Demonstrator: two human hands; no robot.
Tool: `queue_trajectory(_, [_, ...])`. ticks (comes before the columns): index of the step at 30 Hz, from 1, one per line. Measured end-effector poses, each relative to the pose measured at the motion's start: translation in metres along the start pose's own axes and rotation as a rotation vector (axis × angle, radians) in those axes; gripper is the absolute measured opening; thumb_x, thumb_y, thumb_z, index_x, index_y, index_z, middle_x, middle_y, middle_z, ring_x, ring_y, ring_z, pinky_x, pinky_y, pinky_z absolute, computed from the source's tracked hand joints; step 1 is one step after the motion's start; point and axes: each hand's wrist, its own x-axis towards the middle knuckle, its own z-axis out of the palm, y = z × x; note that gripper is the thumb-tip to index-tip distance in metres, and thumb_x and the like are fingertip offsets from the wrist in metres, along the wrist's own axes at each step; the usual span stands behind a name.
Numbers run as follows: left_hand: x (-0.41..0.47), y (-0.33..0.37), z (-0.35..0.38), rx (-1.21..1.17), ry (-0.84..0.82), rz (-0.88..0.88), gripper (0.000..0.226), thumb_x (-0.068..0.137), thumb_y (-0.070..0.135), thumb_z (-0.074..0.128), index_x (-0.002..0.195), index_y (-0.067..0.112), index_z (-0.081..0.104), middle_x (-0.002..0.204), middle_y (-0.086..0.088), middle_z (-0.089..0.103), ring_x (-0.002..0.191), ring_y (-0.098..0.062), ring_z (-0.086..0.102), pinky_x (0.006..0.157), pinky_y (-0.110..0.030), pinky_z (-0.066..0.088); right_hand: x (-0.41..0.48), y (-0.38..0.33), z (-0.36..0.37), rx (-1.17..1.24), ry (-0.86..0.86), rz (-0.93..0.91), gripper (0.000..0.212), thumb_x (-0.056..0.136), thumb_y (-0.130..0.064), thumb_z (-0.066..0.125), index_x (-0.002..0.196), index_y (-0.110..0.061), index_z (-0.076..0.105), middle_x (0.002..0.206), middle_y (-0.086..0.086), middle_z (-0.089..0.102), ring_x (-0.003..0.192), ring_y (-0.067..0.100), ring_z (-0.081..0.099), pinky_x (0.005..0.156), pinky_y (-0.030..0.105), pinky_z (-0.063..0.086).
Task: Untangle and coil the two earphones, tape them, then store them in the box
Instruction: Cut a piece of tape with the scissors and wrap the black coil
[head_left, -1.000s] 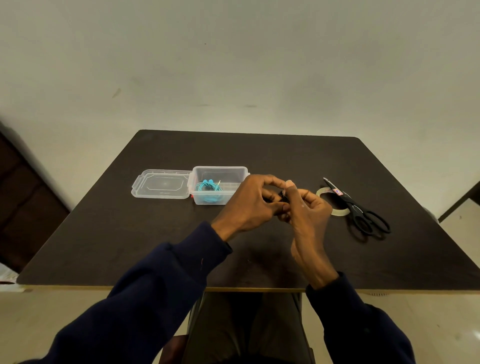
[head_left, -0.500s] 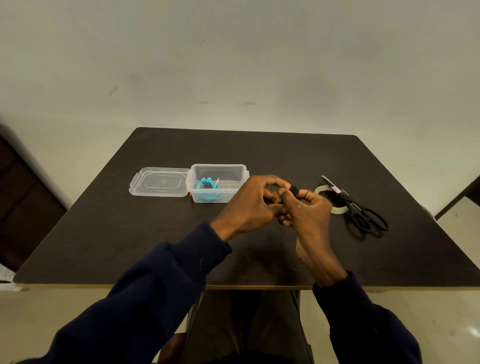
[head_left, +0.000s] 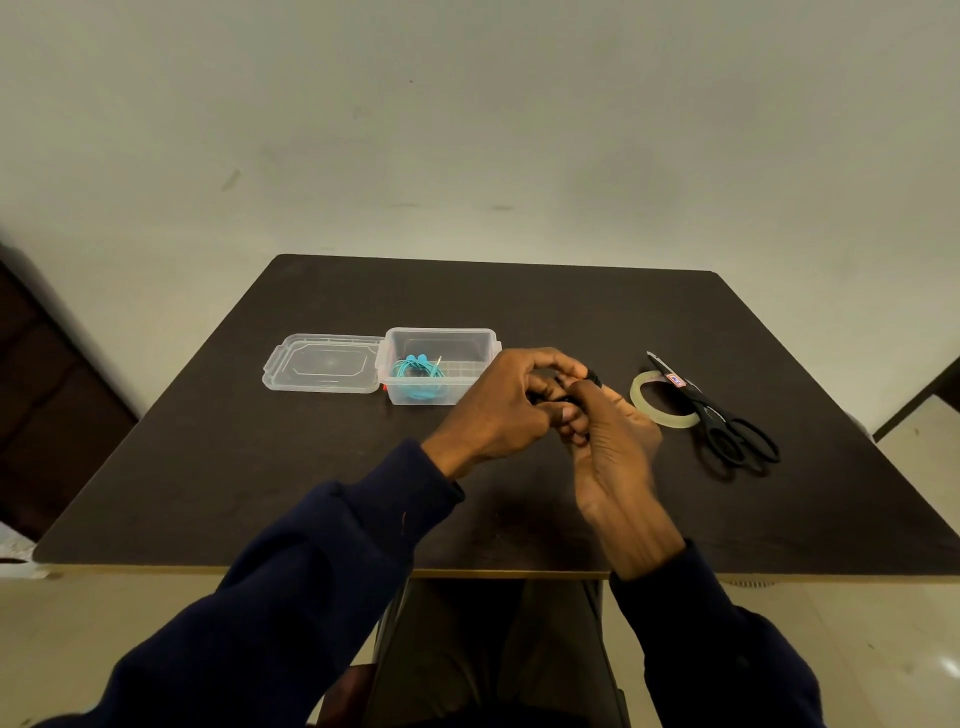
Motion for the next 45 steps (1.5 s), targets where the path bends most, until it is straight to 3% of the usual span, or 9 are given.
queue_trajectory(6, [0.000, -0.003, -0.007, -0.097, 0.001, -0.012, 0.038, 0.091, -0.001, 0.069, 0.126, 0.010, 0.063, 0.090, 0.002, 0.076, 0.088, -0.013, 0.075, 0.087, -0.034, 0.061, -0.002, -0.007, 0.001, -0.089, -0.051, -0.037, 0.016, 0.083, -0.003, 0.078, 0.097, 0.000, 0.071, 0.059, 0.004, 0.064, 0.048, 0.008, 0.057, 0.055, 0.021, 0.051])
queue_trajectory(12, [-0.003, -0.008, -0.018, -0.352, -0.017, -0.111, 0.036, 0.093, -0.002, 0.065, 0.126, 0.008, 0.062, 0.090, -0.011, 0.076, 0.086, -0.019, 0.075, 0.080, -0.027, 0.059, 0.001, -0.012, 0.007, -0.158, -0.135, -0.025, 0.019, 0.083, -0.009, 0.080, 0.097, 0.002, 0.072, 0.070, 0.012, 0.069, 0.053, 0.012, 0.060, 0.054, 0.021, 0.053])
queue_trajectory(16, [-0.006, -0.015, -0.020, -0.370, -0.007, -0.129, 0.038, 0.093, -0.001, 0.065, 0.130, 0.004, 0.061, 0.093, -0.015, 0.076, 0.087, -0.023, 0.074, 0.085, -0.032, 0.060, 0.001, -0.007, 0.010, -0.140, -0.161, 0.018, 0.014, 0.087, -0.009, 0.076, 0.096, 0.001, 0.072, 0.073, 0.010, 0.072, 0.054, 0.011, 0.060, 0.054, 0.021, 0.054])
queue_trajectory(22, [-0.012, -0.018, -0.026, -0.510, -0.002, -0.182, 0.035, 0.094, 0.000, 0.064, 0.128, 0.009, 0.062, 0.090, -0.011, 0.075, 0.084, -0.017, 0.073, 0.085, -0.029, 0.059, 0.001, 0.000, 0.014, -0.122, -0.211, 0.028, 0.029, 0.085, -0.019, 0.078, 0.099, 0.005, 0.073, 0.070, 0.009, 0.068, 0.056, 0.012, 0.060, 0.055, 0.021, 0.053])
queue_trajectory(27, [-0.014, -0.023, -0.024, -0.454, 0.071, -0.203, 0.029, 0.095, 0.009, 0.065, 0.124, 0.014, 0.068, 0.095, -0.010, 0.076, 0.094, -0.020, 0.071, 0.094, -0.037, 0.056, 0.002, 0.005, 0.016, -0.141, -0.179, 0.006, 0.023, 0.084, -0.017, 0.080, 0.096, 0.001, 0.073, 0.067, 0.007, 0.067, 0.057, 0.012, 0.059, 0.057, 0.023, 0.054])
queue_trajectory(31, [-0.018, -0.023, -0.017, -0.478, 0.137, -0.179, 0.024, 0.097, 0.017, 0.063, 0.120, 0.013, 0.071, 0.106, -0.008, 0.077, 0.102, -0.017, 0.072, 0.086, -0.026, 0.057, 0.003, 0.006, 0.017, -0.150, -0.153, -0.003, 0.021, 0.085, -0.015, 0.080, 0.092, 0.001, 0.070, 0.062, 0.006, 0.062, 0.054, 0.012, 0.056, 0.053, 0.023, 0.052])
queue_trajectory(37, [-0.020, -0.024, -0.008, -0.444, 0.263, -0.161, 0.016, 0.099, 0.021, 0.059, 0.100, 0.020, 0.075, 0.093, -0.001, 0.078, 0.095, -0.015, 0.073, 0.085, -0.027, 0.059, 0.002, 0.008, 0.015, -0.207, -0.138, -0.037, 0.015, 0.086, -0.013, 0.077, 0.083, -0.004, 0.066, 0.060, 0.007, 0.061, 0.054, 0.015, 0.058, 0.053, 0.025, 0.053])
queue_trajectory(40, [-0.018, -0.024, -0.004, -0.385, 0.296, -0.156, 0.018, 0.101, 0.022, 0.059, 0.096, 0.017, 0.076, 0.091, -0.009, 0.077, 0.093, -0.020, 0.073, 0.090, -0.033, 0.059, 0.001, 0.008, 0.013, -0.248, -0.134, -0.102, 0.021, 0.086, -0.017, 0.078, 0.090, -0.001, 0.065, 0.061, 0.007, 0.065, 0.054, 0.015, 0.062, 0.055, 0.027, 0.054])
queue_trajectory(45, [-0.016, -0.022, 0.005, -0.371, 0.350, -0.179, 0.021, 0.100, 0.022, 0.061, 0.103, 0.008, 0.077, 0.089, -0.008, 0.076, 0.087, -0.017, 0.073, 0.084, -0.030, 0.060, 0.002, 0.009, 0.010, -0.263, -0.139, -0.154, 0.035, 0.087, -0.025, 0.077, 0.101, 0.006, 0.067, 0.065, 0.007, 0.067, 0.058, 0.016, 0.063, 0.057, 0.028, 0.056])
